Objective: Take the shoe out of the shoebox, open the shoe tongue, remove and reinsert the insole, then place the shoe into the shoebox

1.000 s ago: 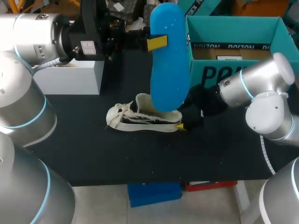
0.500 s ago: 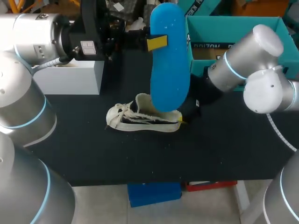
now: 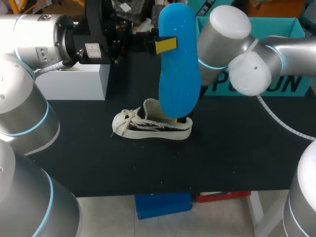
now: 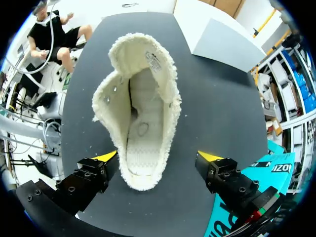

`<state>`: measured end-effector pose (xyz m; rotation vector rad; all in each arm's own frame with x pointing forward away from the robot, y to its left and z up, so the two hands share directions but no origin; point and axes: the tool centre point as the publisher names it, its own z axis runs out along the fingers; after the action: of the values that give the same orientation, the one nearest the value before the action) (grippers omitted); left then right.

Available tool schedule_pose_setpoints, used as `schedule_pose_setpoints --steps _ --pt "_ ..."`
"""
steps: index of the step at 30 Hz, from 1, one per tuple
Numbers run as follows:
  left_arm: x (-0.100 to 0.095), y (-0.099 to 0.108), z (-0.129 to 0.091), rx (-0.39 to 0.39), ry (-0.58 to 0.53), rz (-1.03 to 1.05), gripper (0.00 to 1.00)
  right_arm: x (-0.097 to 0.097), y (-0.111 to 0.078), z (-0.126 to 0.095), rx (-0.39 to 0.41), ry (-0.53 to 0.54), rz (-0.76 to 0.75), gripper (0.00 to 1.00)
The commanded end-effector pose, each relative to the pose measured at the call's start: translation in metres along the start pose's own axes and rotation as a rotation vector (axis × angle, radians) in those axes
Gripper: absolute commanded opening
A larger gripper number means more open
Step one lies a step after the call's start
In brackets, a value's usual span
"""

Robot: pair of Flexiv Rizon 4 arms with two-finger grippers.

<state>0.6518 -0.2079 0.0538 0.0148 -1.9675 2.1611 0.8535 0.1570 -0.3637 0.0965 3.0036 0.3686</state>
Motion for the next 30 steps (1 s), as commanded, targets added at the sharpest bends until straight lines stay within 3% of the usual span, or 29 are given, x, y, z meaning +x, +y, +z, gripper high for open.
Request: schedule_pose_setpoints --steps 1,11,30 --pt "0.001 0.0 0.001 -0.001 -0.003 0.0 0.0 -0.008 0.017 0.006 0.381 0.009 -0.007 1.0" --pt "0.001 0.0 0.001 -0.001 -0.003 0.0 0.0 -0.017 0.035 0.016 0.394 0.018 -0.032 1.0" --pt "0.001 0.0 0.001 -0.001 -0.003 0.0 0.0 -0.02 0.032 0.039 0.286 0.043 0.025 0.99"
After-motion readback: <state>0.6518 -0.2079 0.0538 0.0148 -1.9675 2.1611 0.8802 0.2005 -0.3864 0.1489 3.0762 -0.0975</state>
